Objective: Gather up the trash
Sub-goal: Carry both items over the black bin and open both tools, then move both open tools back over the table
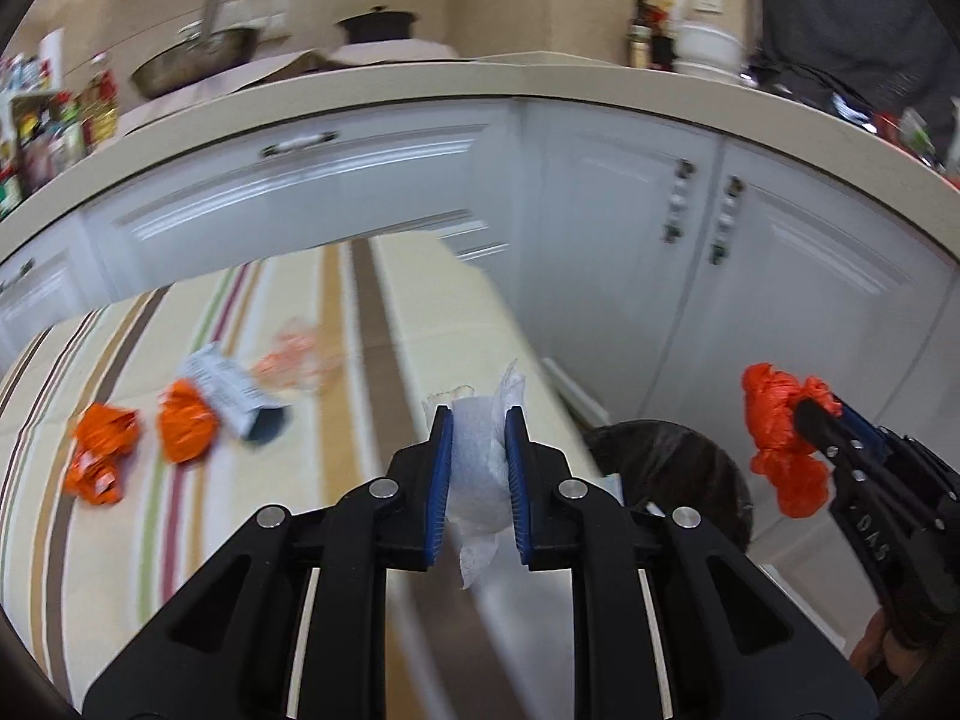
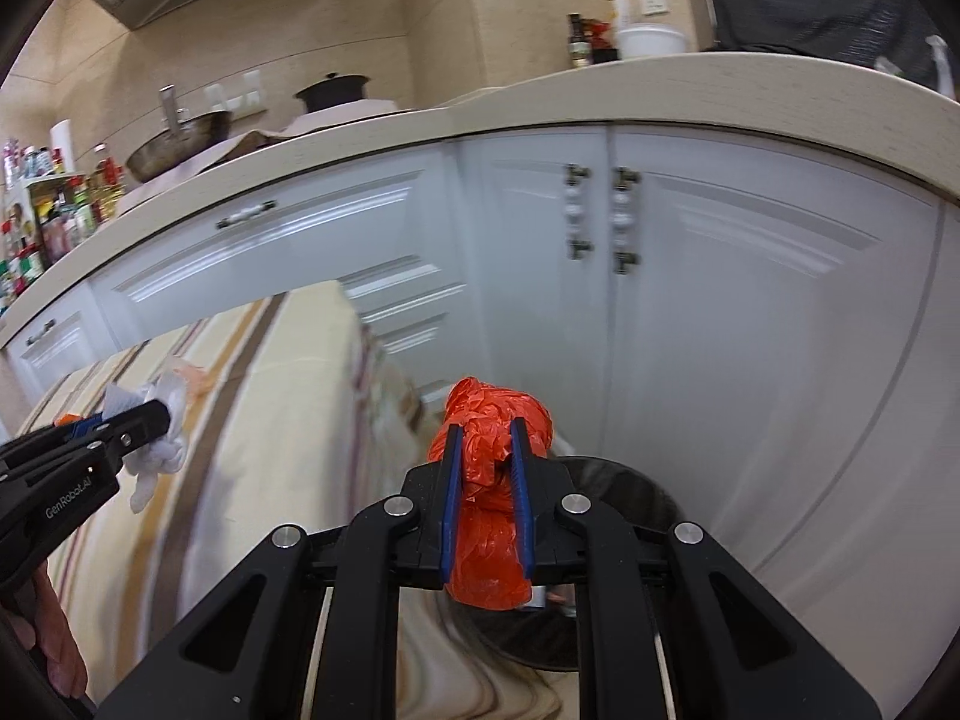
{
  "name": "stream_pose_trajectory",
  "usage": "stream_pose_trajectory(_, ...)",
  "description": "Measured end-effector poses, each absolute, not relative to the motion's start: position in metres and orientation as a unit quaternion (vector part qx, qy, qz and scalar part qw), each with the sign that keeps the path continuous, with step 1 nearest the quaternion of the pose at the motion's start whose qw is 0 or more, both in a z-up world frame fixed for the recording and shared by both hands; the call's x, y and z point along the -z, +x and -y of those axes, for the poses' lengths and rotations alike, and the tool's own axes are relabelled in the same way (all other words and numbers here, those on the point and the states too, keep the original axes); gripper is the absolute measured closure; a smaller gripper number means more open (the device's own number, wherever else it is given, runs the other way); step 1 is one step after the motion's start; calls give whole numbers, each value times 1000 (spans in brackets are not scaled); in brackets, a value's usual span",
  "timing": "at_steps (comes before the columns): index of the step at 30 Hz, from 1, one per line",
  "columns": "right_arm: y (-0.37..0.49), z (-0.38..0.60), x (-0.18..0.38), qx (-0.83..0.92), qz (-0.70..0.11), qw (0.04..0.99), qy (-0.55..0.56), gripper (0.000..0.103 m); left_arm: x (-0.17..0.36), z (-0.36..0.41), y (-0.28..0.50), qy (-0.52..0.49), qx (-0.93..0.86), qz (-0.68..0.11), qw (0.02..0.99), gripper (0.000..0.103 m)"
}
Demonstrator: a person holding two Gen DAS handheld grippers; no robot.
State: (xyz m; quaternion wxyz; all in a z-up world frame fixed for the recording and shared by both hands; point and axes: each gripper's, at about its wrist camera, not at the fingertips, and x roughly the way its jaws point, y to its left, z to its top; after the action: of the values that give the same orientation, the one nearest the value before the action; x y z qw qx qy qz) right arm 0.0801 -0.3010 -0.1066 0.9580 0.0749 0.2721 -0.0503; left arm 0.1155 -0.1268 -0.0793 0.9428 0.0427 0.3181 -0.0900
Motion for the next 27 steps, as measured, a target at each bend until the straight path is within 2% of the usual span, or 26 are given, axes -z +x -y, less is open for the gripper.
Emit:
stream_pose_trajectory(7,81,336,117,82,-272,955,80,87,98,209,127,85,151,-322,931,86)
stream_pose_trajectory(16,90,365,132,104,-276,951,90,87,118,259,150,110,164,-337,921,84)
stream_pose_trajectory(18,94,370,135,110,-274,951,90,87,123,267,155,118,162,-338,920,78)
stream_pose_trajectory(19,98,373,137,109,-275,951,92,82,125,270,157,122,160,-339,919,70)
stream_pose_trajectory(23,107,384,144,122,-277,948,98,68,133,276,167,124,149,-345,918,55)
stream_pose_trajectory(27,107,389,144,128,-275,947,102,66,133,269,171,114,144,-353,918,53)
